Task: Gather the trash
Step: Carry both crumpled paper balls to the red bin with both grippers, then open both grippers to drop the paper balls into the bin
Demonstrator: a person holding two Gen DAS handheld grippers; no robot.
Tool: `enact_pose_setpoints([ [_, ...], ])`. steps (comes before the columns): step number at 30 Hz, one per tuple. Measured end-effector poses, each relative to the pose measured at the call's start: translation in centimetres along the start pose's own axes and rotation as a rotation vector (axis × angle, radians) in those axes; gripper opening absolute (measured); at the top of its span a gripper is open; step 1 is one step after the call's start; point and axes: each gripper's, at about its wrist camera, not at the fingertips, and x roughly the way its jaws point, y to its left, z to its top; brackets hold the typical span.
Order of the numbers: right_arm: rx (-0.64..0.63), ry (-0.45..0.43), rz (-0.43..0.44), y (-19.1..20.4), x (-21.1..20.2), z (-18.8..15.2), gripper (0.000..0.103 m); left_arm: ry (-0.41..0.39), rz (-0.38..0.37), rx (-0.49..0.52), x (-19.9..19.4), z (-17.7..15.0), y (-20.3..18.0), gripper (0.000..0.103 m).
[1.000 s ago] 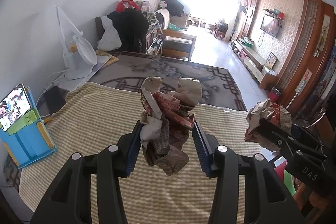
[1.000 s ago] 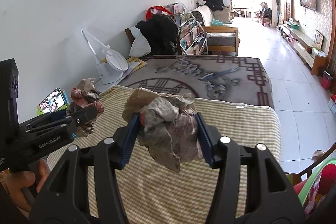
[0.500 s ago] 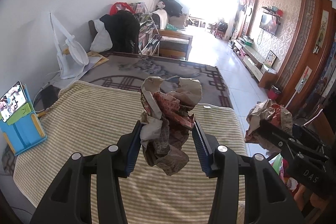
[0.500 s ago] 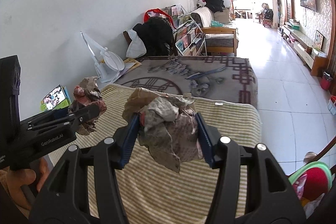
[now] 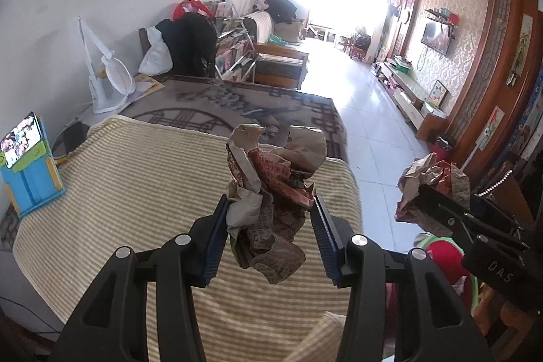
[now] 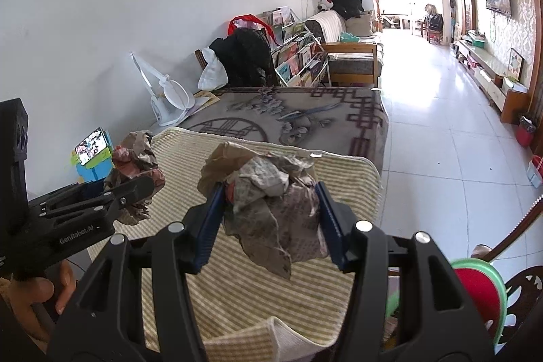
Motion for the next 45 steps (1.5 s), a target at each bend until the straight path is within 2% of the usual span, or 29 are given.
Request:
enact_pose_setpoints([
  [6, 0.051, -0.022, -0.065, -4.1, -3.1, -1.2, 0.052, 0.004, -0.051, 0.048, -0.2, -0.7, -4.5, 0.045],
  [14, 0.137, -0.052, -0.193, -9.7, -7.8, -3.3, 0.052, 0.016, -0.141, 0.136, 0.2, -1.2, -10.4, 0.045],
  [24, 0.184, -0.054, -0.284, -13.5, -9.9, -4.6, 0.052, 0.049, -0.237, 0.197, 1.1, -1.5, -15.1, 0.045],
  [29, 0.2, -0.021, -0.32, -15.2, -10.3, -5.6, 0.052, 0.138, -0.321, 0.212, 3.4, -2.0, -17.5, 0.045],
  [33, 0.255, 0.025, -0.353, -17.4, -10.9, -7.5, 0.052, 0.267, -0.385, 0.24, 6.4, -4.1, -19.7, 0.045],
  [41, 0.349, 0.091, -0.393, -19.4, -11.4, -10.4, 0.052, 0.407, -0.451, 0.324, 9.2, -7.6, -22.7, 0.045],
  [43, 0.356, 0.101, -0.387, -19.2, -11.2, -10.4, 0.055, 0.432, -0.462, 0.34, 9.7, -8.1, -22.9, 0.053],
  [45, 0.358, 0.11, -0.386, -19.0, -10.7, -10.4, 0.063, 0.435, -0.454, 0.343, 9.8, -8.0, -22.7, 0.068],
])
